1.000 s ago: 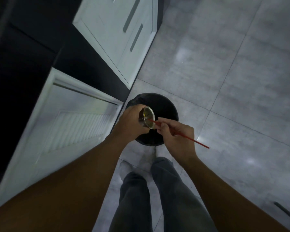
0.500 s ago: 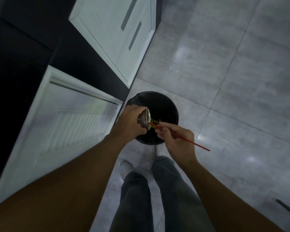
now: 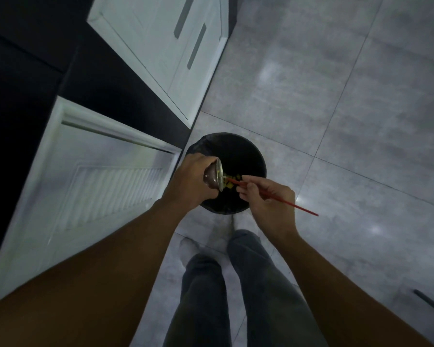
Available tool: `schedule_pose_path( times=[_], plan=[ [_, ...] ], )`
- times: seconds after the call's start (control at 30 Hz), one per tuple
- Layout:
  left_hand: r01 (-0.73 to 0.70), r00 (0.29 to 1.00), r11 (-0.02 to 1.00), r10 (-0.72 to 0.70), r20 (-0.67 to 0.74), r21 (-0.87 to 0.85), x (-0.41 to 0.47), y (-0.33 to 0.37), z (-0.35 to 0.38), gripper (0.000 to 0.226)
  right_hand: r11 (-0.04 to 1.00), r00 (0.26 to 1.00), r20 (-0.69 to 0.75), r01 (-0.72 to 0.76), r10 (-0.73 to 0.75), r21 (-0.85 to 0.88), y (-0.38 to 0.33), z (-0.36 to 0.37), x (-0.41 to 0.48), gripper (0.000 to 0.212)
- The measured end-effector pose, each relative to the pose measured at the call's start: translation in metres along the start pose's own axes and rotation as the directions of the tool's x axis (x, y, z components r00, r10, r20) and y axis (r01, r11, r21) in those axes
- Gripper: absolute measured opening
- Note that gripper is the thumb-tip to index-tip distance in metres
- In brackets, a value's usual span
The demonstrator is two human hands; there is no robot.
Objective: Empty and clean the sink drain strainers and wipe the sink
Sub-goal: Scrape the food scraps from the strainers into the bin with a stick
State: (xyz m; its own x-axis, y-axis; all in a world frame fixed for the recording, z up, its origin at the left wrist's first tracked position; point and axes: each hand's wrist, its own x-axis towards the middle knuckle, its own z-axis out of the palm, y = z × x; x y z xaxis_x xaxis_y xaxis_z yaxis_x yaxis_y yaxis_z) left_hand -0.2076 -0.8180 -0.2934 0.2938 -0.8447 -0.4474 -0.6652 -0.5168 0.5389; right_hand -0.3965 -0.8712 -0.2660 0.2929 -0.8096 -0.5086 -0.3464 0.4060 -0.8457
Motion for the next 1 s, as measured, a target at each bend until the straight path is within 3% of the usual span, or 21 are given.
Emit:
schedule_pose_path(
  times=[0.1, 0.3, 0.63, 0.87, 1.0],
  plan=[
    [0.003, 1.0, 1.0, -0.003, -0.001, 0.003, 0.002, -0.002, -0.001, 0.083, 0.999, 0.999, -0.025, 0.038, -0.038, 0.016, 0.001, -0.002, -0.003, 0.02],
    [-0.006, 1.0, 1.0, 0.006, 0.003, 0.013, 0.007, -0.001, 0.002, 0.084, 0.997, 0.997, 0.077, 0.0, -0.006, 0.078, -0.004, 0.009, -0.001, 0.022],
    [0.018, 0.999, 1.0, -0.018, 0.027, -0.009, 0.005, -0.005, 0.0, 0.084, 0.995, 0.992, -0.115, 0.063, -0.054, 0.076, 0.004, -0.005, -0.004, 0.021],
    [0.07, 0.997, 0.997, -0.071, 0.04, 0.019, 0.006, -0.002, 0.004, 0.082, 0.997, 0.998, 0.039, 0.038, -0.041, 0.06, 0.001, 0.004, -0.003, 0.021],
    [0.117, 0.992, 0.993, -0.117, 0.037, -0.013, 0.003, 0.0, 0.004, 0.081, 0.994, 1.0, 0.018, -0.002, 0.0, 0.11, 0.003, 0.002, -0.003, 0.022]
  ],
)
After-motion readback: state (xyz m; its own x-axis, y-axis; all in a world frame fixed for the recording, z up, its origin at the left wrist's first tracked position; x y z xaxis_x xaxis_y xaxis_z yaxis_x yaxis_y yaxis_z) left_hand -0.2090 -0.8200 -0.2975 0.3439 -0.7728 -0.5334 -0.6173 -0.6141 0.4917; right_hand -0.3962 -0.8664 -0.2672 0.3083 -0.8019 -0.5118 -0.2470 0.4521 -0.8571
